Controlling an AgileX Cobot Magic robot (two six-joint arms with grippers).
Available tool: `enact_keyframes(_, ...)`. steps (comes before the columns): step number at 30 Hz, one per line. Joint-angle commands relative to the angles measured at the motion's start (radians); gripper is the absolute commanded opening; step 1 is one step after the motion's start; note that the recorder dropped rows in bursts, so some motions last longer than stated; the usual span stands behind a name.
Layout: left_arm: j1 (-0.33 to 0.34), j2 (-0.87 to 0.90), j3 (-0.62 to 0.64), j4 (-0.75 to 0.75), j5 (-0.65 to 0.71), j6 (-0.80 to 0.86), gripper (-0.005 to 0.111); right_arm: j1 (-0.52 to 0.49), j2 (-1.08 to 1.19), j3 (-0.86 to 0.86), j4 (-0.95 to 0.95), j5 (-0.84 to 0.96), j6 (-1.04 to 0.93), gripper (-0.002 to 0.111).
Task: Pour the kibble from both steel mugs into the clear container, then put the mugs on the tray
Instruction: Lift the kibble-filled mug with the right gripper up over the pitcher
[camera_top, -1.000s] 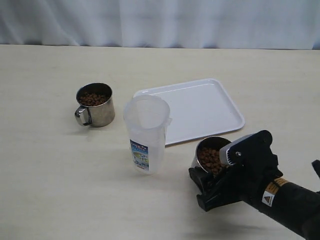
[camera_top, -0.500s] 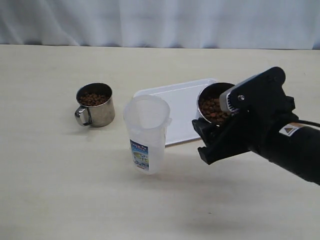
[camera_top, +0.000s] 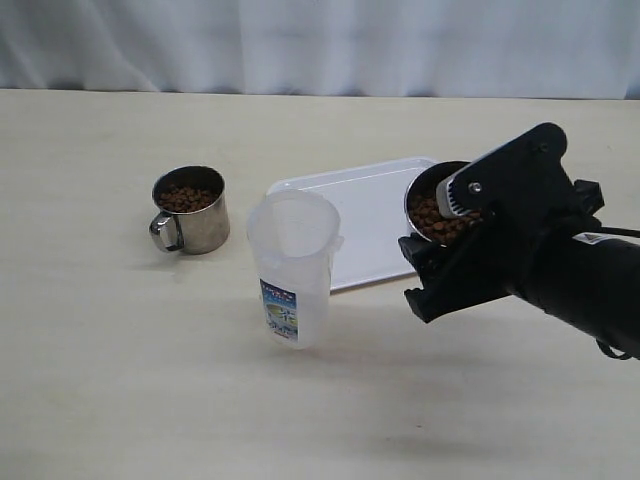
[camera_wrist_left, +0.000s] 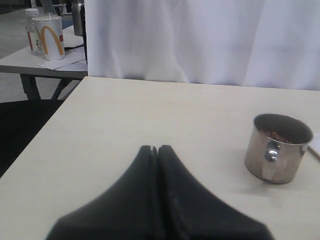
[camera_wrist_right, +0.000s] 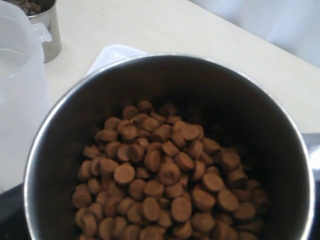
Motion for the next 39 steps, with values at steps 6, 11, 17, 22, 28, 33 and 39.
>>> enact_keyframes(6, -0.008, 0.0, 0.003, -0.002, -0.003, -0.003, 0.0, 0.001, -0.01, -0.013, 0.011, -0.009, 0.01, 0.004)
enact_keyframes(11, -0.008, 0.0, 0.003, -0.002, -0.003, -0.003, 0.0, -0.019, -0.032, 0.016, -0.274, -0.012, 0.313, 0.004)
enact_keyframes(17, -0.008, 0.0, 0.003, -0.002, -0.008, -0.003, 0.0, -0.164, -0.031, 0.015, -1.036, 0.107, 1.066, 0.004)
enact_keyframes(22, -0.008, 0.0, 0.003, -0.002, -0.008, -0.003, 0.0, -0.246, -0.031, -0.014, -1.43, 0.19, 1.413, 0.004)
enact_keyframes(28, -0.008, 0.0, 0.003, -0.002, -0.008, -0.003, 0.0, -0.252, -0.018, -0.103, -1.679, 0.356, 1.594, 0.004)
enact_keyframes(33, -0.008, 0.0, 0.003, -0.002, -0.008, -0.003, 0.0, -0.252, 0.024, -0.153, -1.72, 0.403, 1.599, 0.004)
enact_keyframes(39, -0.008, 0.0, 0.003, -0.002, -0.008, -0.003, 0.0, -0.252, 0.061, -0.206, -2.007, 0.436, 1.871, 0.004)
